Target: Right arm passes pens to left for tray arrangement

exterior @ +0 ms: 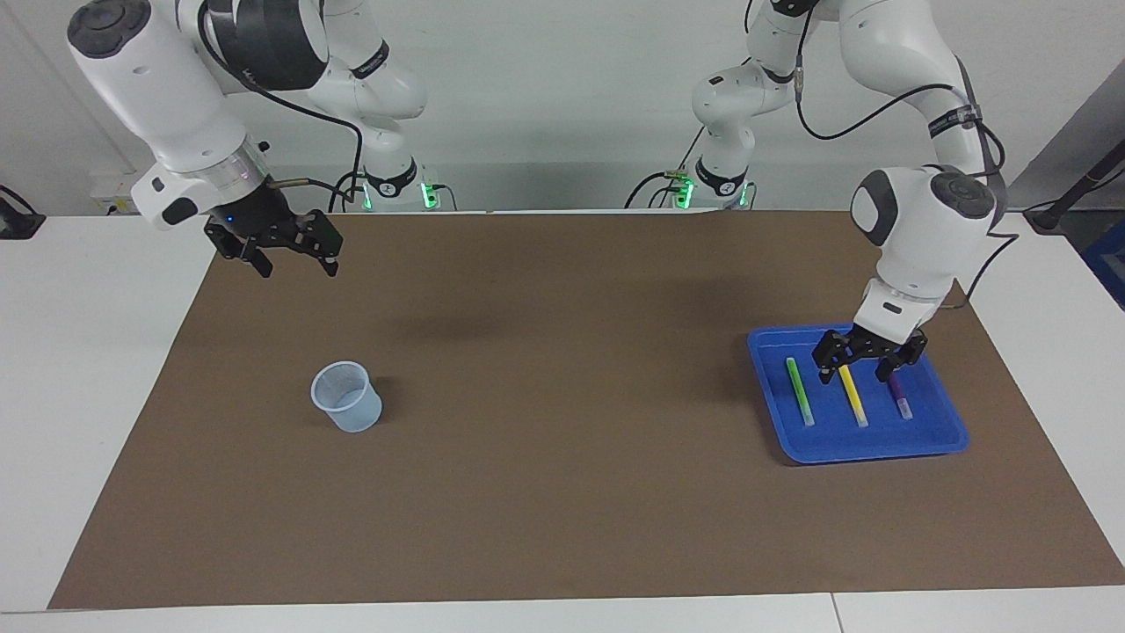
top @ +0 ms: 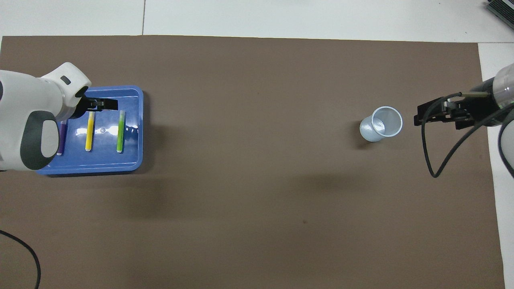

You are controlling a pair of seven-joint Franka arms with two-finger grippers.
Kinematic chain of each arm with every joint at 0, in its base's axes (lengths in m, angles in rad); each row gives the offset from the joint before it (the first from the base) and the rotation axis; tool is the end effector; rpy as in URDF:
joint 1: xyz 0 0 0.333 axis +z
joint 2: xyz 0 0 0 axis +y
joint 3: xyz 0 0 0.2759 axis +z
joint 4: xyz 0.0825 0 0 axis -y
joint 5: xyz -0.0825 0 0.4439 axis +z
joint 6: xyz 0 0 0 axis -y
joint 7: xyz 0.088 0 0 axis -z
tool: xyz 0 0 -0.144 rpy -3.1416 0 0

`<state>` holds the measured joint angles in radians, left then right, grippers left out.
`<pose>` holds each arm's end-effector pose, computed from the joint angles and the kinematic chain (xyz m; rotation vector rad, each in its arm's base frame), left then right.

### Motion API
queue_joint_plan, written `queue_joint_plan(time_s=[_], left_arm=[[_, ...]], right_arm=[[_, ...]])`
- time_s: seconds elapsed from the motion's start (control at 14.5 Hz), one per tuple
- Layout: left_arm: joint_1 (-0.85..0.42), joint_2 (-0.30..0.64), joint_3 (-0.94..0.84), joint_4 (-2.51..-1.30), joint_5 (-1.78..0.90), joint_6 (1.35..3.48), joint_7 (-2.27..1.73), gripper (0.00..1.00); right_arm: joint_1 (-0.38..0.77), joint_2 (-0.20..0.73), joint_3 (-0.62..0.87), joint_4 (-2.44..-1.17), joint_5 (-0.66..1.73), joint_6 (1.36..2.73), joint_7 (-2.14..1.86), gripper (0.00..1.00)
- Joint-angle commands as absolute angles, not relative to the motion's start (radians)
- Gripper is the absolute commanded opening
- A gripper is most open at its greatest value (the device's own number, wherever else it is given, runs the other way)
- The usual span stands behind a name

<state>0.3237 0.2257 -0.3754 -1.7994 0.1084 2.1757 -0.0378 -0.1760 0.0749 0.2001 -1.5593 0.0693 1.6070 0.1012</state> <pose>0.6856 -0.0212 0.3438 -3.1241 0.0821 -0.2632 0.6346 0.0220 0.5112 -3.0564 0.1236 0.0473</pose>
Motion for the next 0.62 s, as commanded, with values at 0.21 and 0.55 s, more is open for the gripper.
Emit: queue_joint_plan(time_s=[0.21,0.55], left_arm=[[0.319,0.199,-0.380,-1.691,0.115,1.992,-0.052,1.00],[0.313,0.175,-0.383,-1.624,0.115,1.878,-0.051,1.00]], right_arm=[[-0.186,0.052,0.207,-1.586,0.061,1.617,0.094,1.00],[-0.186,0.052,0.207,-1.586,0.061,1.617,0.092,1.00]])
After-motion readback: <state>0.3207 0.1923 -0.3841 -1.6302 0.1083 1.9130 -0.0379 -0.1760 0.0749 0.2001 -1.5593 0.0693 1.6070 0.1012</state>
